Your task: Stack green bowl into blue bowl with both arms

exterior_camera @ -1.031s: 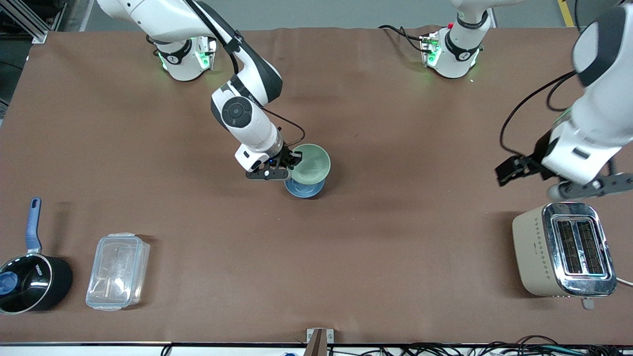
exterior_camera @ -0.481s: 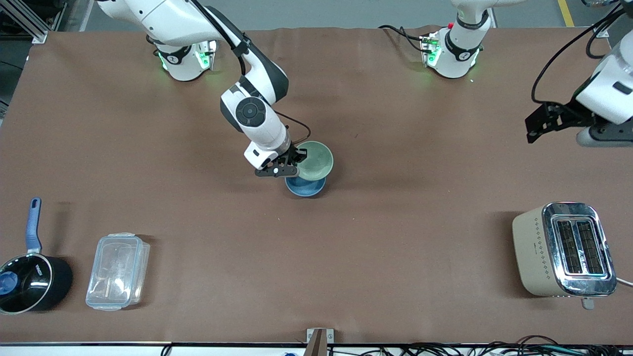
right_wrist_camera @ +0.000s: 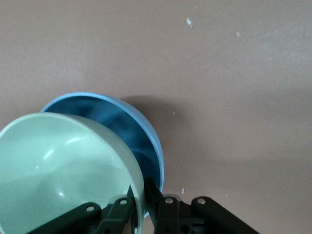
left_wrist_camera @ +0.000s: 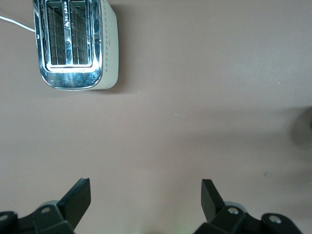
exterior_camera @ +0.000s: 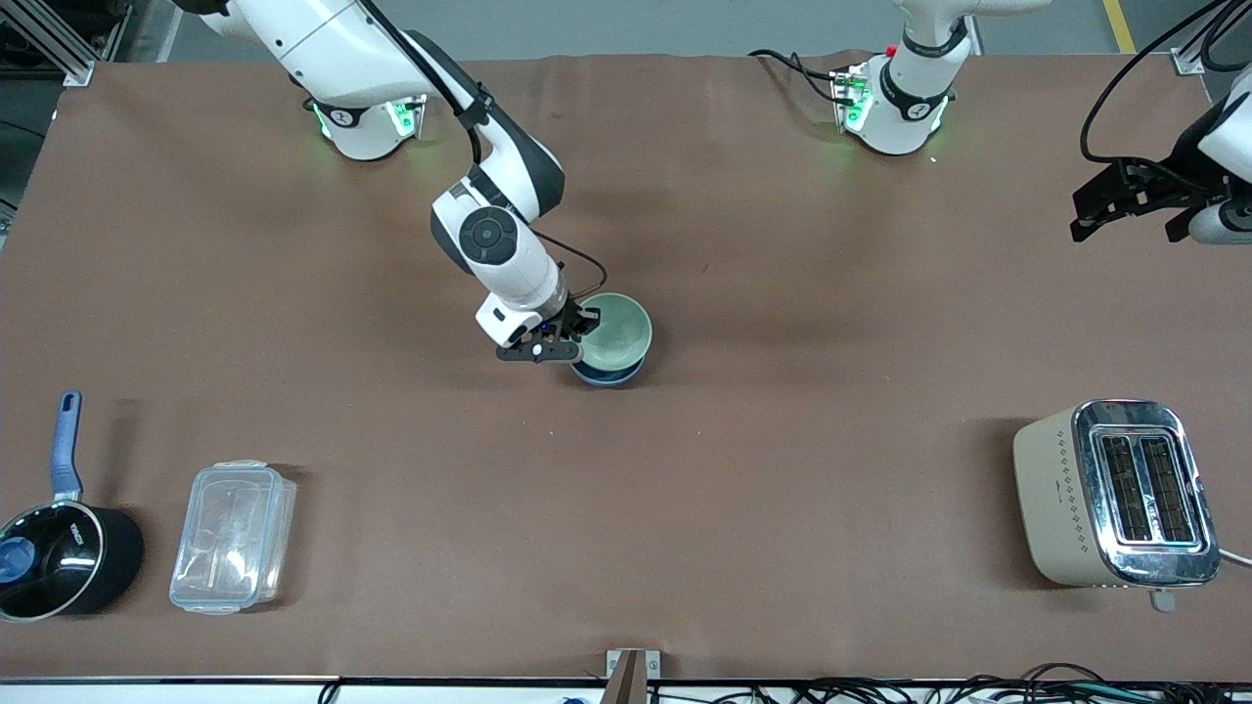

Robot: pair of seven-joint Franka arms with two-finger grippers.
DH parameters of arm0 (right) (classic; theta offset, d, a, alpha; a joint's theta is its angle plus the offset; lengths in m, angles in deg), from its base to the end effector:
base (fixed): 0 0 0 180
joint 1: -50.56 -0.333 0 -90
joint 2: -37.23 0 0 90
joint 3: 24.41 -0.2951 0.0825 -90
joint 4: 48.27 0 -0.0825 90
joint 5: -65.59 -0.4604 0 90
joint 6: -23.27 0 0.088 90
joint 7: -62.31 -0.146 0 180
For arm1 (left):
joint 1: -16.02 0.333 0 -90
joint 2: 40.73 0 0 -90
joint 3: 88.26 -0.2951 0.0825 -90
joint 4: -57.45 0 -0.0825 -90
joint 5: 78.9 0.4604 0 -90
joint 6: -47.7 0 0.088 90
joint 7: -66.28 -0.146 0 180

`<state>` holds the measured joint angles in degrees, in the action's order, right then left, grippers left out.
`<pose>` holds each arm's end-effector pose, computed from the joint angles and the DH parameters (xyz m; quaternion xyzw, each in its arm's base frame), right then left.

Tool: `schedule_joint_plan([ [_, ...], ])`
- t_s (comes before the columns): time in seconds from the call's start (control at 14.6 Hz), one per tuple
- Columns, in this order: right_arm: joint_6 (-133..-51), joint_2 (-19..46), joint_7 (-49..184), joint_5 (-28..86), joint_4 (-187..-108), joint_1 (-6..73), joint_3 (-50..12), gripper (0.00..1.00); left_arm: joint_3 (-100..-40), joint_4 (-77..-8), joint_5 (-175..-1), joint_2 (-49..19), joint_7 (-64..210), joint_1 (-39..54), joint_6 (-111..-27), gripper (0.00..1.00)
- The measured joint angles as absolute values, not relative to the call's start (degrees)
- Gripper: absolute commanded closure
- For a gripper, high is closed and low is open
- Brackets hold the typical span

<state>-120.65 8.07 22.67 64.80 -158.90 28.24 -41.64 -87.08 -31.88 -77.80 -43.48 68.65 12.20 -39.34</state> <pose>0.5202 0.4367 0.1281 -0.9957 0.0275 0.0124 0.0880 0.6100 -0.0507 0.5963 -0.9997 0.0224 -0.0046 0.0098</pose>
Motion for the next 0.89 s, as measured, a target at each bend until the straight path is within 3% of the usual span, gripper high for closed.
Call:
schedule_joint_plan([
  [0.55, -120.7, 8.0, 22.7, 65.5, -158.2, 29.3, -41.8, 0.97, -87.1, -32.1, -77.8, -43.5, 68.7, 11.9, -39.3, 0.00],
  [0.69, -120.7, 7.9, 22.7, 65.7, -158.3, 29.3, -41.8, 0.92, -87.1, -32.1, -77.8, -43.5, 68.7, 11.9, -39.3, 0.00],
  [0.76, -120.7, 7.7, 22.7, 65.7, -158.3, 29.3, -41.8, 0.78, -87.1, -32.1, -77.8, -43.5, 68.7, 11.9, -39.4, 0.00],
  [0.82, -120.7, 7.4, 22.7, 65.8, -158.3, 29.3, -41.8, 0.32, -87.1, -32.1, -77.8, -43.5, 68.7, 11.9, -39.4, 0.00],
  [0.89, -120.8, 7.2, 22.7, 65.8, -158.3, 29.3, -41.8, 0.06, -87.0, -32.1, -77.8, -43.5, 68.7, 11.9, -39.4, 0.00],
])
